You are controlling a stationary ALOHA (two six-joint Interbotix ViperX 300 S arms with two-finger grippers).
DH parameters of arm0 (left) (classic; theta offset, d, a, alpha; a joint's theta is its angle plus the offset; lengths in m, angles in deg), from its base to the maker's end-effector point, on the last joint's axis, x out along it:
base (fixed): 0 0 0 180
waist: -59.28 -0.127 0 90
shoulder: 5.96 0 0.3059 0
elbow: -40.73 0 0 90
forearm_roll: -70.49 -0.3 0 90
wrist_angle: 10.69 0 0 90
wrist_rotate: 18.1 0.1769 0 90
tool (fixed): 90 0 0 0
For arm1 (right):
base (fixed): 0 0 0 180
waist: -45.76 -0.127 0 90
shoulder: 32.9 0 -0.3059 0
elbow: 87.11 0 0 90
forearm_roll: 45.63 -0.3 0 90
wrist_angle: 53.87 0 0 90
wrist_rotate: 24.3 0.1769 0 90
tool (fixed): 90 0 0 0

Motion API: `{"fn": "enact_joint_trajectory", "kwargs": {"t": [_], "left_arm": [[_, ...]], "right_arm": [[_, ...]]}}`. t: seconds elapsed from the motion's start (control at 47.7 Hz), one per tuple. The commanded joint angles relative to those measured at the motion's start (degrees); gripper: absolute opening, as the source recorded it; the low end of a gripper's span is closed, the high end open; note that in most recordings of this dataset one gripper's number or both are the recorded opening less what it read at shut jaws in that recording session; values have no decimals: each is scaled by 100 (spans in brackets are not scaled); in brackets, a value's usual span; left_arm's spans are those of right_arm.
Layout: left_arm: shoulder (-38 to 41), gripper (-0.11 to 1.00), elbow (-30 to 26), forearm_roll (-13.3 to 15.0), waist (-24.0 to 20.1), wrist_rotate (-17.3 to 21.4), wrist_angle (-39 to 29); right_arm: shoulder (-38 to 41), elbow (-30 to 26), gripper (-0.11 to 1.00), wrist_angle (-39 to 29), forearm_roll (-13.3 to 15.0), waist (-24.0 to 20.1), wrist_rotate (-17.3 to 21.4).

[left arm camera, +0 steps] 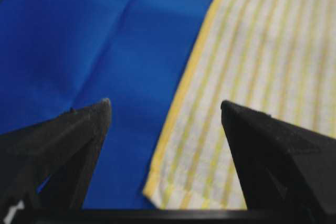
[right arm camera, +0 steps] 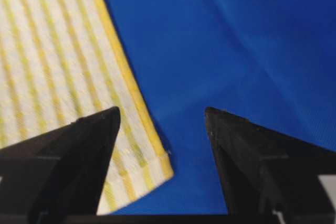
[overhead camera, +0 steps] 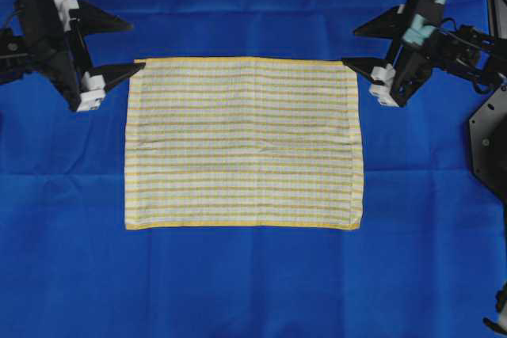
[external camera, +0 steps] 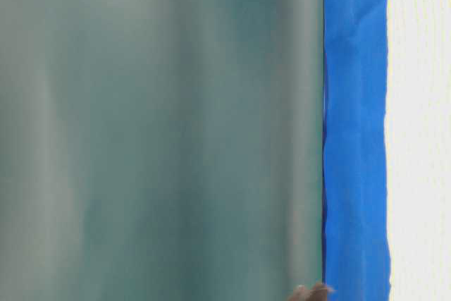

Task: Fold the yellow towel.
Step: 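Move both grippers to the towel's top corners and pinch them, then pull the top corners down toward the bottom edge with both grippers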

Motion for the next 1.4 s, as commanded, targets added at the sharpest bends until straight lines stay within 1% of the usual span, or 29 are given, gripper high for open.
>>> {"fn": "enact_joint_trajectory", "kwargs": {"t": [0.0, 0.189, 0.356, 0.44, 0.545, 0.587, 0.628, 0.691, 0.712, 0.775, 0.838, 0.88, 1.194, 1.299, 1.382], "left_arm": [[396, 80, -149, -9, -105, 0, 229], [1116, 78, -360, 0, -141, -9, 299], [1556, 75, -527, 0, -167, -18, 299], [1740, 70, -554, 0, -193, -18, 299], [1846, 58, -545, 0, -211, -35, 272], [1863, 52, -536, 0, -211, -35, 264], [1863, 44, -519, 9, -211, -44, 237], [1863, 32, -519, 9, -211, -44, 185], [1863, 29, -510, 0, -211, -44, 167], [1863, 20, -519, 9, -211, -53, 105], [1863, 8, -519, 9, -202, -53, 79], [1854, 4, -519, 9, -176, -53, 79], [1758, 3, -545, 0, -97, -35, 53], [1512, 3, -571, 0, -88, -26, -132], [1204, 3, -606, 0, -79, -9, -431]], "right_arm": [[255, -97, 66, 167, -53, 88, 9], [809, -123, 66, 387, -149, 105, 9], [1072, -149, 66, 431, -264, 97, 9], [1143, -149, 65, 431, -325, 70, 9], [1222, -149, 64, 413, -396, 26, 9], [1239, -167, 61, 404, -396, 0, 9], [1257, -167, 58, 413, -404, -35, 9], [1257, -167, 49, 431, -404, -79, 9], [1257, -176, 44, 431, -396, -97, 9], [1266, -193, 26, 431, -404, -132, 9], [1266, -202, 9, 431, -404, -149, 9], [1266, -202, 4, 431, -404, -167, 9], [1116, -202, 4, 422, -404, -167, 0], [861, -185, 4, 378, -404, -176, 0], [650, -167, 4, 281, -404, -167, 0]]}}
